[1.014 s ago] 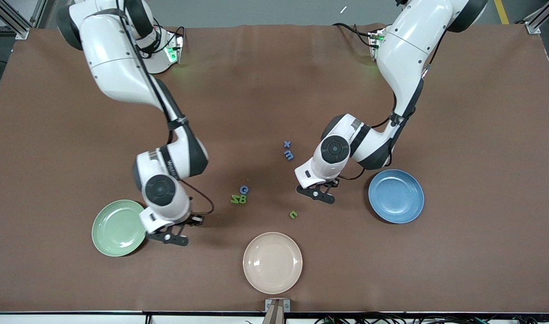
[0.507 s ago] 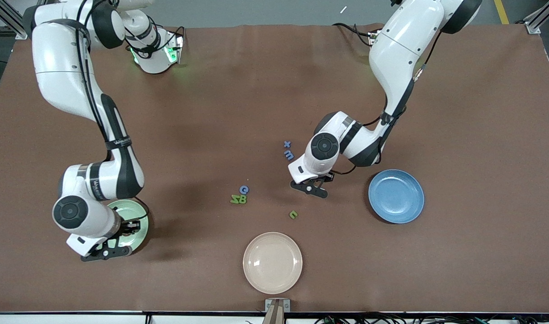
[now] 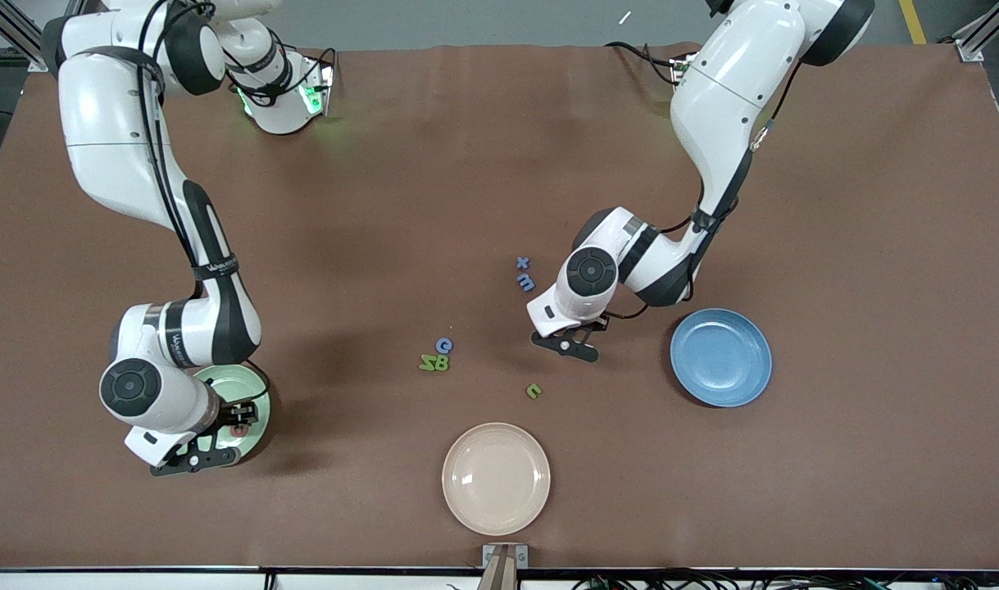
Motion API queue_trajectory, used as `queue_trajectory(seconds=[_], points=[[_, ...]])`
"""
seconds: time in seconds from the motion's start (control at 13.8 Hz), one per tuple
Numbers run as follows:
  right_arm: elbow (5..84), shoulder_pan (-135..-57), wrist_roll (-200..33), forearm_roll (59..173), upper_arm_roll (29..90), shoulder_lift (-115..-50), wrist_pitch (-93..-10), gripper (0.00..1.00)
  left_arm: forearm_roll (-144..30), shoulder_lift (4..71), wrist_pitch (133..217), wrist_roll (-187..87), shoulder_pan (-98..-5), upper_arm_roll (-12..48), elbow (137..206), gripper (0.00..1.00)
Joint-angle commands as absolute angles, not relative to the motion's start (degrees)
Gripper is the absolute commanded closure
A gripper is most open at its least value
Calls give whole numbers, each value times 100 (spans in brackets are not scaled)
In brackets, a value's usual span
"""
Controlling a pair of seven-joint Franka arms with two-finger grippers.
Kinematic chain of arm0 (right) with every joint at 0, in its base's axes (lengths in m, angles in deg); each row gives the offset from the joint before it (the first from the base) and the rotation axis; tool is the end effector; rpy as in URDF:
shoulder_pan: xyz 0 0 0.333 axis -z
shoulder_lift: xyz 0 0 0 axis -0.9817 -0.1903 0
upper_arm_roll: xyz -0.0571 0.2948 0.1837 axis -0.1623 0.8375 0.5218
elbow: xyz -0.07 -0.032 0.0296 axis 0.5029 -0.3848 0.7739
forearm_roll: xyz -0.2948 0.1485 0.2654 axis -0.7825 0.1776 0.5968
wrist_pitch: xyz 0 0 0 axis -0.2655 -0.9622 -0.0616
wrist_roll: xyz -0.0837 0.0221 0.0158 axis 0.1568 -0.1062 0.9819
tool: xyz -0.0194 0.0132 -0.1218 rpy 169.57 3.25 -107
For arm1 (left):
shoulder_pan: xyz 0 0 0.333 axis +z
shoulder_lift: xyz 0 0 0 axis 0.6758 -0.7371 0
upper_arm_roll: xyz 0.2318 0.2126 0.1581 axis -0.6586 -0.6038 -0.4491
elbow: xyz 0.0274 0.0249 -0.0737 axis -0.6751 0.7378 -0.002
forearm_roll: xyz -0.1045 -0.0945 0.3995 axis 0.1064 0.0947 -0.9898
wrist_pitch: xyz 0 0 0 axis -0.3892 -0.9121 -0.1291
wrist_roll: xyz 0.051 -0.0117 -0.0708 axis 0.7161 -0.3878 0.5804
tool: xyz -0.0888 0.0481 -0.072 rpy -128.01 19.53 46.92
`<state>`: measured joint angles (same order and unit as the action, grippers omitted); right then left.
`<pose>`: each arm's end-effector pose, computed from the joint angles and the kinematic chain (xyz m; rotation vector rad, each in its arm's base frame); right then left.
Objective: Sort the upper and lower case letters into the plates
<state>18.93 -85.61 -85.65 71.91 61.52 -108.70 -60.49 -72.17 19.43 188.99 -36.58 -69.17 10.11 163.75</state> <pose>0.8052 0.0477 0.2164 2.9747 0.2872 0.0274 0.5950 -0.4230 0.1630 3.0917 -0.5079 -0.1292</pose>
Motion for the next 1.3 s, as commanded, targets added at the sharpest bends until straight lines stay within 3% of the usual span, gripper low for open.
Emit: queue_trajectory(seconds=[0.0,0.22,0.58,0.72,0.87,1.09,1.23], points=[[2005,-8728,-8899,7224,6258,-10724,-5997,10,-7239,2155,18844,-3642,-6661,998,16361,99],[2005,-9325,-10637,7286,6459,-10566,-5505,10,-7274,2691,18188,-3641,-6030,980,16388,99],[1996,-10046,-13520,7304,7040,-10556,-5801,10,-7336,2825,17877,-4141,-4527,980,16414,96],[2014,-10398,-14138,7304,7040,-10592,-5890,10,-7327,2676,17859,-4546,-4270,980,16484,79],[2258,-10636,-14560,7295,7040,-10600,-6205,10,-7319,2658,17859,-4469,-4173,989,16572,0],[2830,-10794,-14956,7295,7032,-10600,-6873,11,-7239,2824,17640,-4215,-4207,1042,16555,0],[2893,-10935,-15159,7252,7014,-10609,-6928,11,-7239,2825,17648,-3549,-4313,1453,16459,0]])
